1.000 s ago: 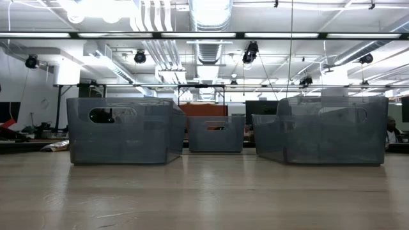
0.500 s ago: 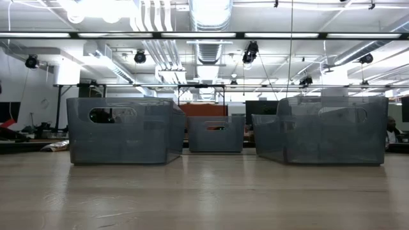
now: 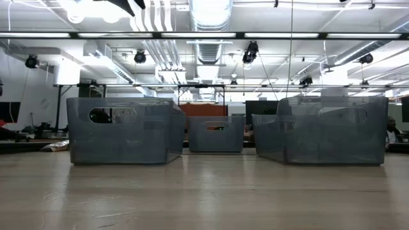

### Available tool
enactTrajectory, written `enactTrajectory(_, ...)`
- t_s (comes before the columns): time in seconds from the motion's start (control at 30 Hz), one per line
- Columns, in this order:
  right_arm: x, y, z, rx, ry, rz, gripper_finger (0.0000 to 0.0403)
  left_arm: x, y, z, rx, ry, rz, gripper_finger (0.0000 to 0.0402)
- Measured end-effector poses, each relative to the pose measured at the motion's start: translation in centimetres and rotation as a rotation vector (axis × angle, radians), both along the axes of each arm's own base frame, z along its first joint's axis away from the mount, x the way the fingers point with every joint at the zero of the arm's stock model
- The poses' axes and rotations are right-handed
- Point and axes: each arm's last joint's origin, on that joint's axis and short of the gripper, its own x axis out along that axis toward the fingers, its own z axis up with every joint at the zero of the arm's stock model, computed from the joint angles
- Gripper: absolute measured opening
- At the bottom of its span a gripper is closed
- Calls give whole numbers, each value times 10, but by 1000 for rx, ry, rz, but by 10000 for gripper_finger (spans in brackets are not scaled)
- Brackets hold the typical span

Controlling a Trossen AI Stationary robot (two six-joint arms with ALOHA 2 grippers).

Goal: Pick and place Granola Bars by type
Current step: Put the orange granola bar into the bottom right black bin

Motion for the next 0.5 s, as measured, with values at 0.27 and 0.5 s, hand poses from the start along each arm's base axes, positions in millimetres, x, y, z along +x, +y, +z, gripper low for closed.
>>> enactTrajectory(0.27,0,0,-1,43,0,-10,8,-2,18,-9,-47,79,62,202)
enactTrajectory(0.5,0,0,-3,46,23,-12,8,6,29,-25,-73,190,84,202)
